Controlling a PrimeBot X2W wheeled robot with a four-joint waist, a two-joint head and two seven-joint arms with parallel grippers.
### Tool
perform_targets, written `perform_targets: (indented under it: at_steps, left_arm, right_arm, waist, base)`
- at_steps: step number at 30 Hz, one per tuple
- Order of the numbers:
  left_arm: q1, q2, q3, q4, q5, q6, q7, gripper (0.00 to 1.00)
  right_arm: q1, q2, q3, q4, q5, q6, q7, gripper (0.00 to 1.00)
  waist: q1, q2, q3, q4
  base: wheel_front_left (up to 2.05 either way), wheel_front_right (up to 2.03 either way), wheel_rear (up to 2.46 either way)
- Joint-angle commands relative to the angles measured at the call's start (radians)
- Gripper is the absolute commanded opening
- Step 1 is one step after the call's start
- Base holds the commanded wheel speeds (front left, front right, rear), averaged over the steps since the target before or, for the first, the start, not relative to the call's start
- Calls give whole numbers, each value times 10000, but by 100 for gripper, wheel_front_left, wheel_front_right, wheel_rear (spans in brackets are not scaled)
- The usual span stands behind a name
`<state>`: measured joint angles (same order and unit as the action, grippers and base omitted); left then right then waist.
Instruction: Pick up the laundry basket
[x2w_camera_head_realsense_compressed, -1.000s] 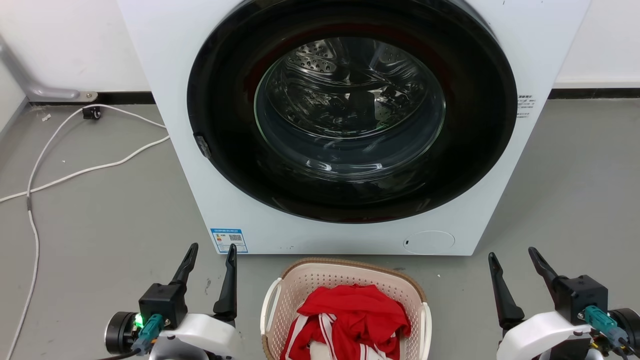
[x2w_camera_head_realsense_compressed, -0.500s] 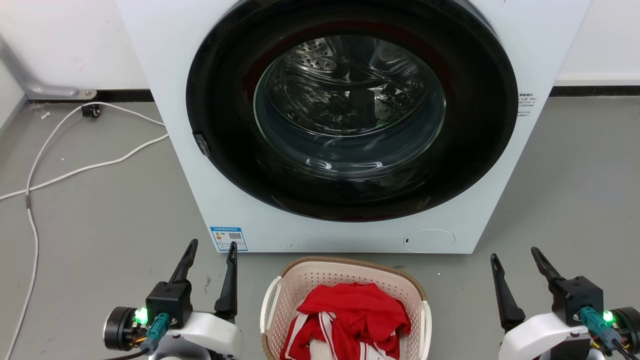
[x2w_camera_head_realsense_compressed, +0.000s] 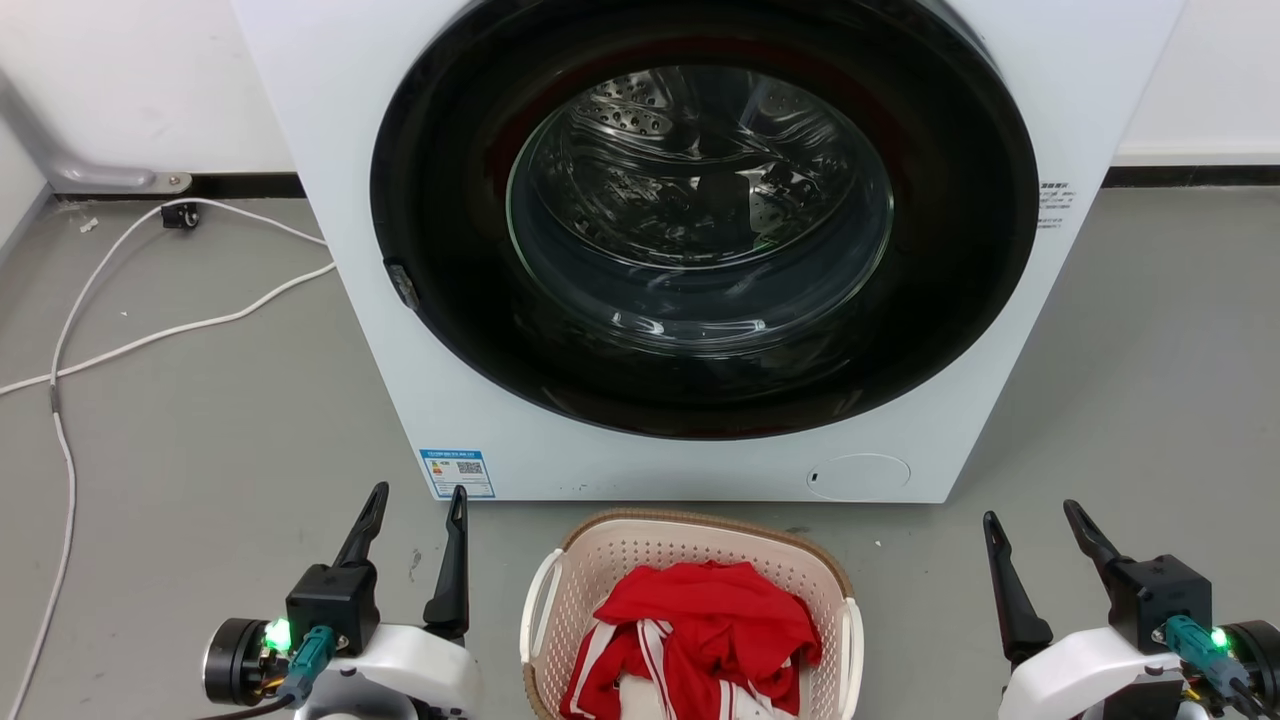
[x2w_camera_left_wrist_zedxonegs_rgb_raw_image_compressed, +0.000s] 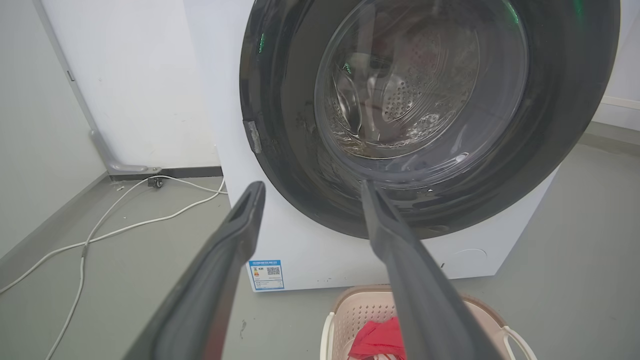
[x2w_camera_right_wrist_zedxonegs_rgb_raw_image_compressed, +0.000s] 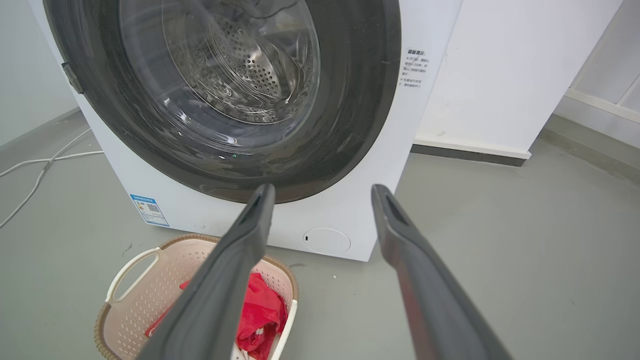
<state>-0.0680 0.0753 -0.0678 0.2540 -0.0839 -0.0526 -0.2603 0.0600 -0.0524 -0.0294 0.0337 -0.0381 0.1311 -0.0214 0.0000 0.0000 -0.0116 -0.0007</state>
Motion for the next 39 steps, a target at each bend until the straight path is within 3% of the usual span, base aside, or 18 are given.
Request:
perform_targets:
  at_steps: [1,16,30,39]
  left_arm:
    - [-132,-33,0,-5,-11,40,-75,100]
    - [-1036,10,112,588,-210,-59,-64,100]
    - [-3619,529,-274,3468,-951,-664,708,100]
    - [-5304,902,-877,5541,-1636,-773,1542,100]
  right_arm:
    - [-8,41,-14,19,40,-7,-51,100]
    - [-755,37,-307,777,571,-7,635,100]
    - [-2767,32,73,2950,966,-7,1459,100]
    - [-4218,32,434,4951,1292,-7,1967,100]
  waist:
    - [0,0,5,-4]
    - [0,0,542,-48]
    - [0,0,2174,-249]
    - [0,0,3358,-395]
  base:
    - [0,0,0]
    - [0,0,0]
    - [0,0,0]
    - [0,0,0]
